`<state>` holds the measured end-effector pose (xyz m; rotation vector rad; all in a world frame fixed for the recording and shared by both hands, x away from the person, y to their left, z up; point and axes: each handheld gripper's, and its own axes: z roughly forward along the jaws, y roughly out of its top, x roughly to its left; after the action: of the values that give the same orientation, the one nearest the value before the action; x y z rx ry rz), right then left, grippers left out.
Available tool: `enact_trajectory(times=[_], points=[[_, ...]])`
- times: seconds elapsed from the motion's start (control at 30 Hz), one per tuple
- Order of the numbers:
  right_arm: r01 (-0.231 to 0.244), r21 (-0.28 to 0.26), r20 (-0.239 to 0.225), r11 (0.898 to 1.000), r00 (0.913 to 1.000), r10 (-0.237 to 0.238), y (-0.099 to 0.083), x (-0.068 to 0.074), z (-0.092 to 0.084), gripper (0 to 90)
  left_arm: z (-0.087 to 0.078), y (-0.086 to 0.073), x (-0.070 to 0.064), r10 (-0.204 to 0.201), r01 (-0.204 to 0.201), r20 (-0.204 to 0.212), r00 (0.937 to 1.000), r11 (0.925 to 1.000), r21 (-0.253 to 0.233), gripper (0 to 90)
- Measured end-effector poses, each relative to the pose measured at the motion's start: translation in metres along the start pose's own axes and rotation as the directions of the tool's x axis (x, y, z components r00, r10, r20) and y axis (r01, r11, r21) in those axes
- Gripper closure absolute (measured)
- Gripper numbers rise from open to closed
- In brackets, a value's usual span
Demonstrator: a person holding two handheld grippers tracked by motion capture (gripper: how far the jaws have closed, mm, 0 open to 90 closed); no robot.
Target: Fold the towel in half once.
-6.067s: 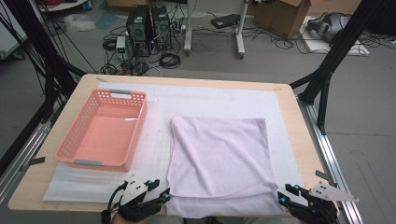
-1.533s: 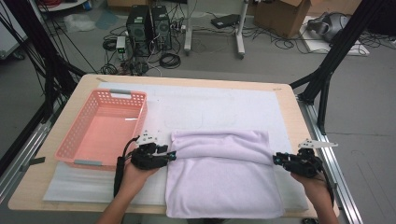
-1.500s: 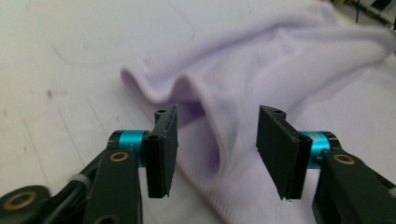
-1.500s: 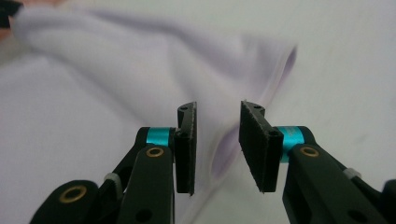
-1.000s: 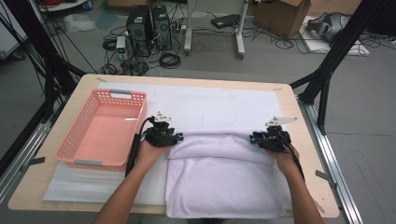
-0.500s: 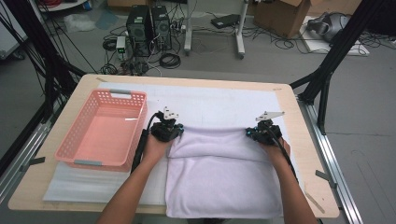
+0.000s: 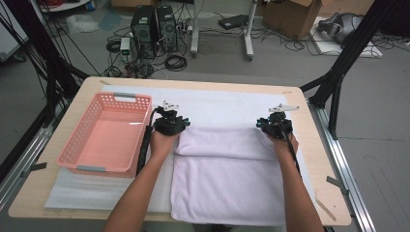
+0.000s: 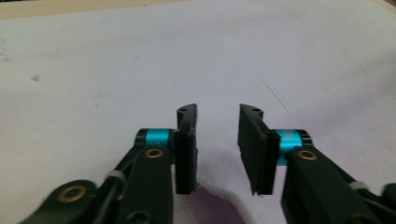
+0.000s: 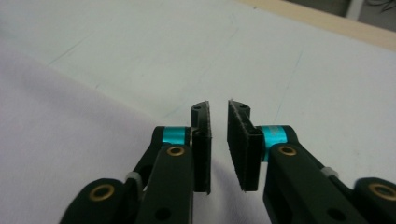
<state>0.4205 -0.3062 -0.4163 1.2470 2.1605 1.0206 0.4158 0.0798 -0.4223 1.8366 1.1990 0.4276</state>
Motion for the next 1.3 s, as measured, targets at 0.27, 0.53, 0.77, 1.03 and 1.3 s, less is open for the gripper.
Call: enact_trajectory(times=[0.27,0.53,0.77,1.03,1.3], points=[[0.054,0.079,-0.111,0.995,0.9928,-0.045,-0.007,0.001,-0.019,60.3,-0.008,-0.008,-0.005,0.041,-0.047,0.055,0.9976,0.9917,0.119,53.3],[0.087,0.221,-0.086,0.971,0.9939,-0.070,-0.019,0.003,-0.009,81.5,0.001,-0.017,-0.008,0.093,-0.097,0.030,0.9952,0.9816,0.164,81.4],[-0.013,0.084,-0.061,0.996,0.9980,0.018,-0.014,-0.010,-0.007,86.5,-0.001,-0.009,0.004,0.002,-0.001,0.013,0.9999,0.9976,-0.069,85.5],[-0.072,-0.109,0.017,0.991,0.9971,0.074,-0.012,-0.024,-0.006,84.0,0.001,-0.007,0.020,-0.073,0.070,-0.004,0.9973,0.9678,-0.242,85.1],[-0.108,-0.219,0.103,0.970,0.9857,0.133,-0.009,-0.025,-0.022,66.0,-0.003,-0.008,0.024,-0.090,0.080,-0.044,0.9950,0.9784,-0.191,46.3]])
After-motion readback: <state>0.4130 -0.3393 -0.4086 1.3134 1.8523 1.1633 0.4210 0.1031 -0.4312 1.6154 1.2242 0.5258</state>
